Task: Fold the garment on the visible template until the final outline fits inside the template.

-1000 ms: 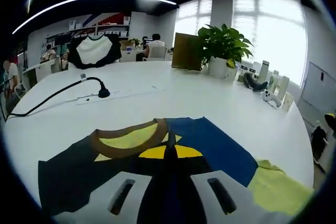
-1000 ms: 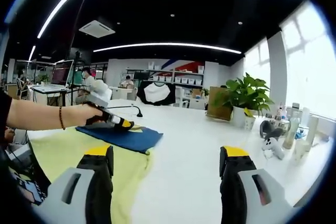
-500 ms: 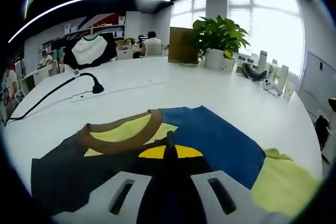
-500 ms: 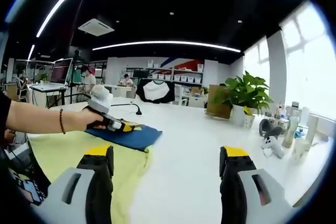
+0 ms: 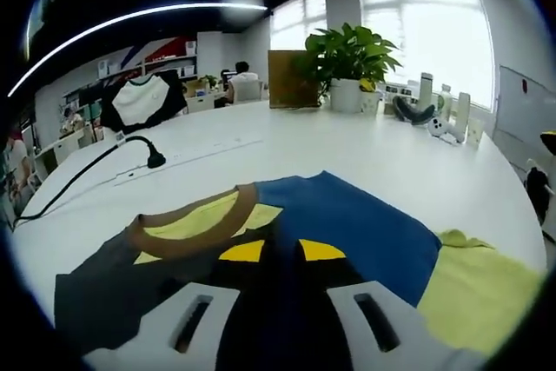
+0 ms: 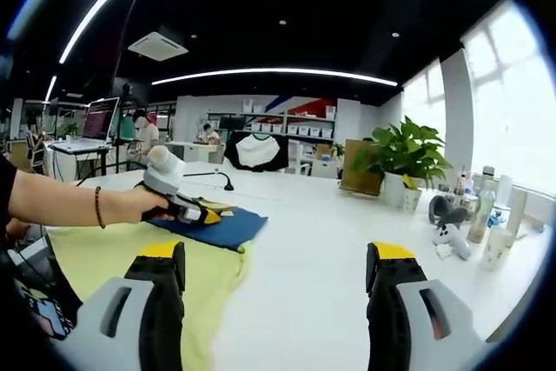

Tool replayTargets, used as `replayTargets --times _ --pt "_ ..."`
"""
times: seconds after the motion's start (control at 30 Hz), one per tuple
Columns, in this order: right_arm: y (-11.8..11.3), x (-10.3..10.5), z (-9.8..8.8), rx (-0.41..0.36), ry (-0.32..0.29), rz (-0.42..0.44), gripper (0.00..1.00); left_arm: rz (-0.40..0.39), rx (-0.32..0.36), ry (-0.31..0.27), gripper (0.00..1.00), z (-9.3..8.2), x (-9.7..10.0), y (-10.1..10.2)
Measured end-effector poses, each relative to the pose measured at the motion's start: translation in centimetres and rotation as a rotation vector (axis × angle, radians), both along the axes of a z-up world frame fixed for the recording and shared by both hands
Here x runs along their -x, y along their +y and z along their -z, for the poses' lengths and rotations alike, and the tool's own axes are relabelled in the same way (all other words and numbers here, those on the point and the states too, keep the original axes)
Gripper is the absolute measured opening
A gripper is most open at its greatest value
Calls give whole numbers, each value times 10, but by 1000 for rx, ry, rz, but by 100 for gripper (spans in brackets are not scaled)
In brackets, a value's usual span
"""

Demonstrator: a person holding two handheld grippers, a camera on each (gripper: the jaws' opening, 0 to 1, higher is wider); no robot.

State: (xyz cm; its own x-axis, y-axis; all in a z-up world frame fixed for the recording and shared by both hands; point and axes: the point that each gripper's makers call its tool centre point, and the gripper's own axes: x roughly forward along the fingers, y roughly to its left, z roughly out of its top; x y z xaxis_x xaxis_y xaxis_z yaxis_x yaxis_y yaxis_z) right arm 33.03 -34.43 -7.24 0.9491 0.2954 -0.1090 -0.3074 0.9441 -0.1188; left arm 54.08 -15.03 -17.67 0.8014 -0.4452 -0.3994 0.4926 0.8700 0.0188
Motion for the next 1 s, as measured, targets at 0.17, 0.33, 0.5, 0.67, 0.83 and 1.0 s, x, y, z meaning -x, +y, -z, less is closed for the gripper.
replayTargets --times 0.17,0.33,0.5,0.67,0.83,1.0 --pt "0 2 -3 -2 -9 -4 88 30 23 -20 20 0 1 -4" --pt "-4 4 -2 1 0 9 89 112 55 -53 38 -6 10 -12" --pt "-9 5 -4 -7 -12 15 89 89 77 -83 66 -19 16 3" --pt "-12 4 1 -12 -3 15 89 41 181 -49 74 -27 25 27" --pt "-15 4 4 -13 4 19 89 27 280 -21 68 -29 30 45" --pt "-18 3 5 -18 5 24 88 1 347 18 58 -24 25 53"
